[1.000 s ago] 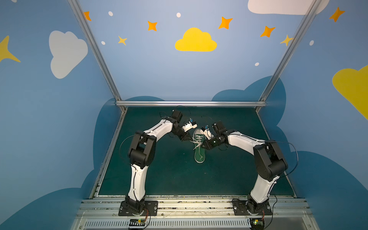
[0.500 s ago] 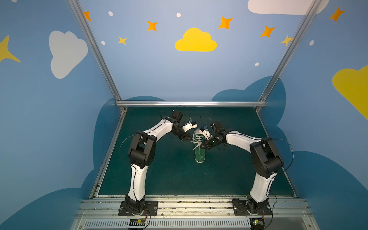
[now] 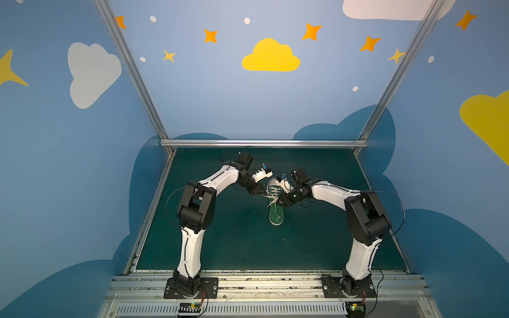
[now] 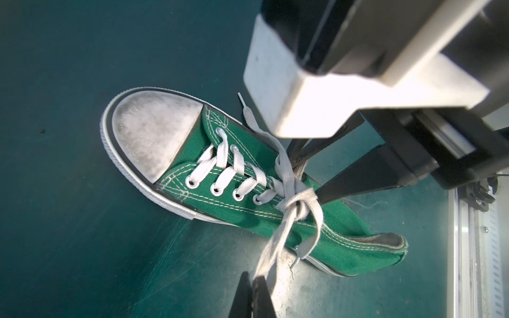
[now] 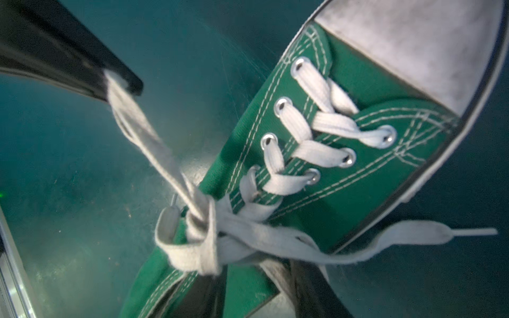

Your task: Tie the shoes

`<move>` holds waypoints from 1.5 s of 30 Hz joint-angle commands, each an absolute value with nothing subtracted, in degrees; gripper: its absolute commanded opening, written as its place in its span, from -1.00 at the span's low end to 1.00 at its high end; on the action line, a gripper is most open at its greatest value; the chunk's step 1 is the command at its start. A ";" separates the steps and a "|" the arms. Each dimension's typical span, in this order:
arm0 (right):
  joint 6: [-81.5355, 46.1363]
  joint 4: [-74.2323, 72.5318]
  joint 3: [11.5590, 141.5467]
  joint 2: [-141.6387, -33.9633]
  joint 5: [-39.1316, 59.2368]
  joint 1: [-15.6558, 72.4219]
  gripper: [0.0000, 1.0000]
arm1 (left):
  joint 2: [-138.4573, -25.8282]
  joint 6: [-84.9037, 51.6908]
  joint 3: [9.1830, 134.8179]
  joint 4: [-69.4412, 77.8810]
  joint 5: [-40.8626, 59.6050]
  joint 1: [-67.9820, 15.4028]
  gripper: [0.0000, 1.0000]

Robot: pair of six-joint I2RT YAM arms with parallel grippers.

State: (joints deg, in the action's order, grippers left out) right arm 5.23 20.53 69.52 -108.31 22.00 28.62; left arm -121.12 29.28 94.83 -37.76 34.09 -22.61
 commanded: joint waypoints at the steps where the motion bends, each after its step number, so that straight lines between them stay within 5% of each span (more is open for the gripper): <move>1: 5.86 19.56 69.67 -109.67 19.91 29.00 -0.29 | -122.31 29.11 96.15 -39.13 35.16 -22.68 -0.93; 10: 5.10 19.51 68.42 -108.39 18.37 29.62 -0.99 | -121.91 29.10 96.06 -39.29 34.79 -22.74 -0.93; 45: 0.82 23.65 59.97 -97.95 18.46 29.76 -1.00 | -122.45 30.08 97.17 -39.87 27.23 -22.01 -0.93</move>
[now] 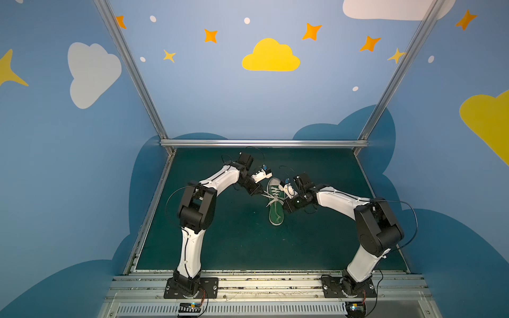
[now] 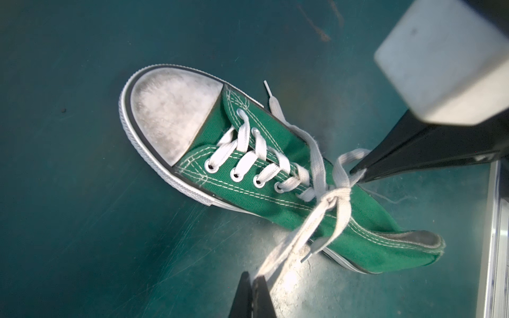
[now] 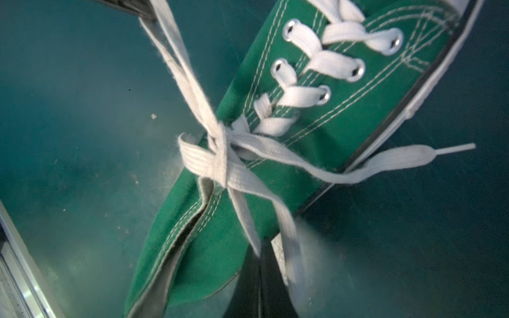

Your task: Tie the shoes

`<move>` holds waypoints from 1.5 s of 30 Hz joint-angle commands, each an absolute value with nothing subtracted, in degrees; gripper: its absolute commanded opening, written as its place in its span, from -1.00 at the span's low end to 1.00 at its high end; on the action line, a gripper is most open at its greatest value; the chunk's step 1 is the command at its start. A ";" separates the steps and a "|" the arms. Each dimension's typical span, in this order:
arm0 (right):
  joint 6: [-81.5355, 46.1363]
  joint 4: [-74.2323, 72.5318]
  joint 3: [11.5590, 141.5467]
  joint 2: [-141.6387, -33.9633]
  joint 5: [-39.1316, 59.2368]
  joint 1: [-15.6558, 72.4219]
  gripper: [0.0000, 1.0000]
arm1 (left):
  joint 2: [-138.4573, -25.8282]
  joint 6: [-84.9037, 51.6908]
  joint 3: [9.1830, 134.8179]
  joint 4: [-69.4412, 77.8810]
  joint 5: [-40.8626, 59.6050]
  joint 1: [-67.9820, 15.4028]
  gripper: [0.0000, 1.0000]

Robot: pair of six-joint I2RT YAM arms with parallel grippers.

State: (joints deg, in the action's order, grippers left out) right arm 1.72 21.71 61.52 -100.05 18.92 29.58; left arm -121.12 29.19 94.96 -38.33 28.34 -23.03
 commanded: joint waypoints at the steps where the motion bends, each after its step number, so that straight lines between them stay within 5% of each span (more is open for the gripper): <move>1: 0.57 23.64 59.70 -97.70 18.44 29.69 -1.00 | -122.79 30.12 97.61 -40.28 27.26 -21.83 -0.93; 45: -5.54 22.40 50.72 -93.13 20.13 28.83 -1.00 | -130.25 27.42 106.77 -44.69 29.71 -17.06 -0.94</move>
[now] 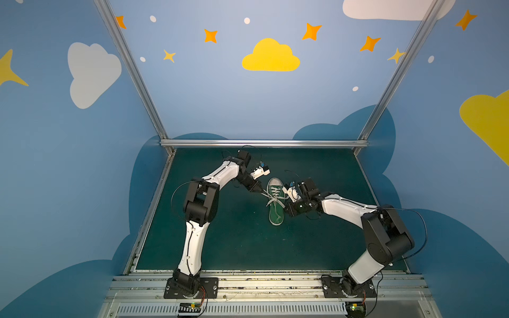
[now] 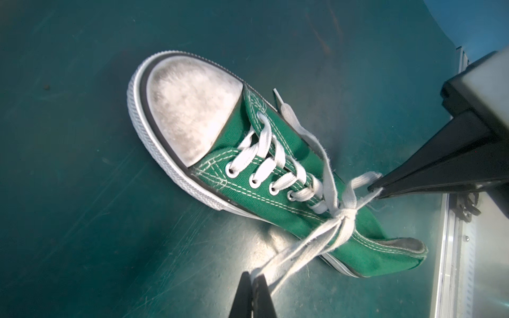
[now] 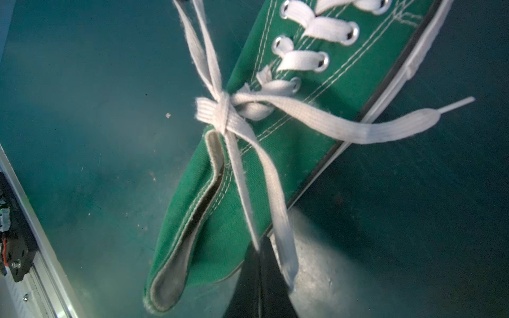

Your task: Tie the shoes

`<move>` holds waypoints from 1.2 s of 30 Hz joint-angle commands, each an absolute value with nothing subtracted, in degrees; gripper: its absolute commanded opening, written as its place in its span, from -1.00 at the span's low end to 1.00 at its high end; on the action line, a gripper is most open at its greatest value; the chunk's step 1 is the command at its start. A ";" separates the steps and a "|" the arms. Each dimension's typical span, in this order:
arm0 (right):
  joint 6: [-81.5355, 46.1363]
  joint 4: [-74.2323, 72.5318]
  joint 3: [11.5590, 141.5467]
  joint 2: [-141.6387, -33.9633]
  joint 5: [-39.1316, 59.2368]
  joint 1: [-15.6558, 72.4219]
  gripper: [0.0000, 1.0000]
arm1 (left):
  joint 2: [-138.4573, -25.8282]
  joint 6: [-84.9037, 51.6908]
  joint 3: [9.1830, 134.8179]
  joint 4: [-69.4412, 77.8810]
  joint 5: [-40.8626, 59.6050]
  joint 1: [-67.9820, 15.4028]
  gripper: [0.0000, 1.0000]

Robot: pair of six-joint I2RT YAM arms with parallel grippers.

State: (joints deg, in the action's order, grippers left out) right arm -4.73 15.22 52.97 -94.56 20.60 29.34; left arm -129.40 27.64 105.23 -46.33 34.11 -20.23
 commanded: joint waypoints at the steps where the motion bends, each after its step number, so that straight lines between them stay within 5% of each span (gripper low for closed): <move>1: -5.62 22.35 50.56 -93.01 20.19 28.92 -1.00 | -130.33 27.30 106.79 -44.65 29.72 -17.02 -0.94; 20: -3.07 23.60 54.32 -93.81 25.66 28.78 -1.00 | -129.31 29.77 106.87 -46.75 35.69 -18.13 -0.90; 24: -2.54 25.76 58.80 -94.97 27.51 28.70 -0.48 | -124.46 29.11 100.43 -42.20 41.34 -18.51 -0.39; 26: -2.43 26.92 59.83 -95.02 27.48 28.55 -0.36 | -121.76 29.23 96.87 -39.51 43.92 -18.27 0.08; 29: -2.17 29.07 59.73 -94.12 26.17 28.24 -0.19 | -118.52 28.66 93.08 -36.09 45.18 -17.59 0.46; 36: -2.91 31.84 57.59 -88.02 24.79 26.36 -0.10 | -113.02 24.49 87.42 -28.84 45.27 -15.20 0.65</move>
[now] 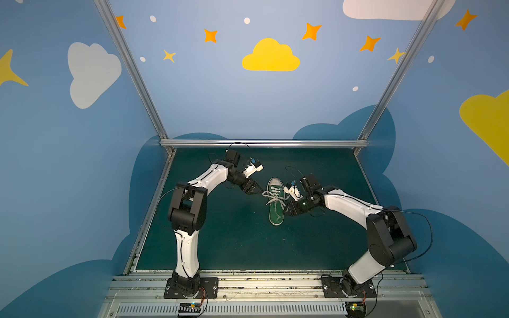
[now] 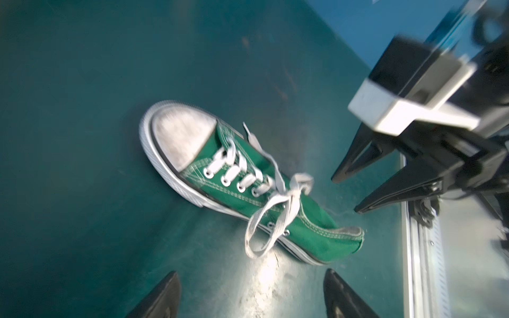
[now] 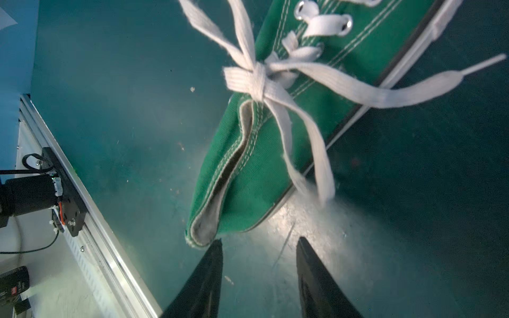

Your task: Tie the shoes

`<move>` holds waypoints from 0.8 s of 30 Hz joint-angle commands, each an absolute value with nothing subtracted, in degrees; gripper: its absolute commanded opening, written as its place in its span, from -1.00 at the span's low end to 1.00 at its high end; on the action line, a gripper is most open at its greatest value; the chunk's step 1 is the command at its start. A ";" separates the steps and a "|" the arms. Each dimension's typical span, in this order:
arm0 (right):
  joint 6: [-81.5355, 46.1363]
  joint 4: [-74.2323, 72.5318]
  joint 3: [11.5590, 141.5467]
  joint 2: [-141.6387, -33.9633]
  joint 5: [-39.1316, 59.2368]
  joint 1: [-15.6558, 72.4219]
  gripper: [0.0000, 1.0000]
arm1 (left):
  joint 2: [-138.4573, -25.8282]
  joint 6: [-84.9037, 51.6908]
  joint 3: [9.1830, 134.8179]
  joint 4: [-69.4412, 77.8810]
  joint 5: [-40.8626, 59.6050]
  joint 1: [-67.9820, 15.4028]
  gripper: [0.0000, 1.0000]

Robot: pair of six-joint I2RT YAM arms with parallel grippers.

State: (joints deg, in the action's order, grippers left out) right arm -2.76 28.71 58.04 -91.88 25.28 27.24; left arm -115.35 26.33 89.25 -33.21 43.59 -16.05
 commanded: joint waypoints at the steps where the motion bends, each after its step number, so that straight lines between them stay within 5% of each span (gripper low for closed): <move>1: -3.17 32.16 57.61 -87.31 24.66 25.93 -0.11 | -112.31 24.77 86.89 -28.82 45.04 -15.16 0.65; 15: -6.23 32.52 66.15 -92.71 29.60 23.80 -0.31 | -102.60 12.34 65.77 -7.82 38.34 -21.28 0.53; 24: -6.75 32.85 72.20 -99.57 33.25 24.31 -0.47 | -107.58 2.57 60.17 8.76 39.53 -23.20 0.46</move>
